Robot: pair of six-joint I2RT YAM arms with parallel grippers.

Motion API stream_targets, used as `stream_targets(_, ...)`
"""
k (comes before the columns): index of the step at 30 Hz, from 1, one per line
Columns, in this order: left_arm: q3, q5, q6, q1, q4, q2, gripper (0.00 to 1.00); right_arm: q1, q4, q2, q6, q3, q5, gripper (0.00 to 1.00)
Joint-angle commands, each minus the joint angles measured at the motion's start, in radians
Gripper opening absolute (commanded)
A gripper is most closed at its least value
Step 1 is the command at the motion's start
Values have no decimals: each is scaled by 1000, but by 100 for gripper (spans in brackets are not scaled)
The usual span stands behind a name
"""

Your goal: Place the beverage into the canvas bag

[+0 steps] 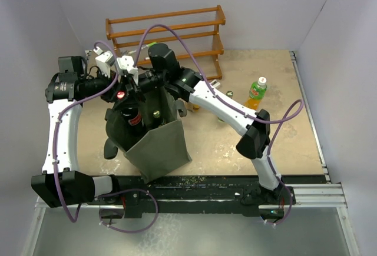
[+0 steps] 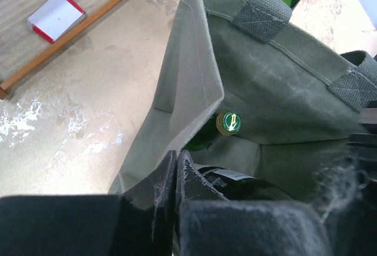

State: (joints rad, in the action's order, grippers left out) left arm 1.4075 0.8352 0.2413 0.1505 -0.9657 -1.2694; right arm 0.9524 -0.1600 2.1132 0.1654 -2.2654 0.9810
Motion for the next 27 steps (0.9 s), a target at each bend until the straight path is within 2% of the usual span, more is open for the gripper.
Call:
stream_targets(1, 4, 63, -9, 1, 30, 26, 0, -3, 135, -33, 88, 3, -9, 0)
stream_targets(13, -9, 64, -14, 1, 38, 34, 0, -13, 127, -5, 166, 89, -71, 0)
stream_targets(27, -27, 55, -18, 0, 55, 55, 0, -62, 184, 5, 146, 188, -74, 2)
